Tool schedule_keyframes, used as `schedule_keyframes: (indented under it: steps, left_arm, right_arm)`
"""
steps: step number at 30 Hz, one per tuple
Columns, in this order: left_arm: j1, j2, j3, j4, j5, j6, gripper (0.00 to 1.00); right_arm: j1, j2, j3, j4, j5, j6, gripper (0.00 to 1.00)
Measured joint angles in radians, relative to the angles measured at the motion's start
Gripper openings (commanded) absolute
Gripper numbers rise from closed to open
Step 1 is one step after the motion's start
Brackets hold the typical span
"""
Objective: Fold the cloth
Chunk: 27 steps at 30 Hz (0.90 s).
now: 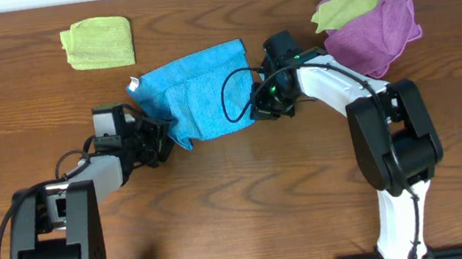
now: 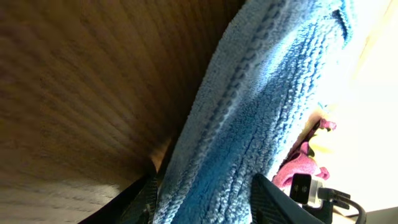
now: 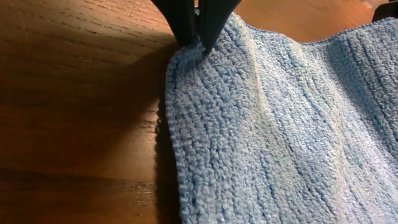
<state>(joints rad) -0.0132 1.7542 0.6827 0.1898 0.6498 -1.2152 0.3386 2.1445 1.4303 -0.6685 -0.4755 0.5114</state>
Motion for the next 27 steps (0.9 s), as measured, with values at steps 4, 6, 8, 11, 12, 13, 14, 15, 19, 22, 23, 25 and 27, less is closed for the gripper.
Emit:
schedule_keyframes:
  steps: [4,6,8,11,12,13,14,15,19,22,23,25,27]
  left_arm:
    - [0.019,0.005,-0.003,-0.009,0.022,0.013,0.44]
    - [0.024,0.006,-0.003,-0.009,0.026,0.011,0.45]
    - [0.026,0.006,-0.003,-0.009,0.027,0.006,0.45]
    - [0.026,0.006,-0.003,-0.008,0.027,-0.012,0.46]
    - [0.026,0.006,-0.003,-0.007,0.026,-0.018,0.47]
    - [0.026,0.006,-0.003,-0.006,0.025,-0.025,0.47]
    - [0.026,0.006,-0.003,-0.006,0.024,-0.029,0.47]
    - [0.027,0.006,-0.003,-0.006,0.024,-0.035,0.47]
    - [0.027,0.006,-0.003,-0.005,0.02,-0.069,0.47]
    - [0.027,0.005,-0.003,-0.005,0.013,-0.112,0.47]
    - [0.027,0.005,-0.002,-0.005,0.009,-0.126,0.48]
    - [0.027,0.005,-0.002,-0.005,0.005,-0.147,0.47]
    - [0.027,0.005,-0.002,-0.005,0.001,-0.157,0.48]
  right_arm:
    - [0.0,0.0,0.0,0.0,0.0,0.0,0.01]
    - [0.0,0.0,0.0,0.0,-0.001,0.0,0.01]
    - [0.0,0.0,0.0,0.0,-0.002,-0.001,0.01]
    - [0.0,0.0,0.0,0.0,-0.003,-0.003,0.01]
    - [0.0,0.0,0.0,0.0,-0.003,-0.003,0.01]
    - [-0.001,0.0,0.0,0.0,-0.003,-0.003,0.01]
    - [-0.001,0.0,0.0,0.0,-0.003,-0.003,0.01]
    - [-0.001,0.0,0.0,0.0,-0.003,-0.003,0.01]
    - [-0.001,0.0,0.0,0.0,-0.003,-0.003,0.01]
    - [-0.001,0.0,0.0,-0.001,-0.003,-0.003,0.01]
    - [-0.001,0.0,0.0,0.0,-0.003,-0.003,0.01]
    - [-0.001,0.0,0.0,0.0,-0.003,-0.003,0.01]
    - [-0.001,0.0,0.0,0.0,-0.003,-0.003,0.01]
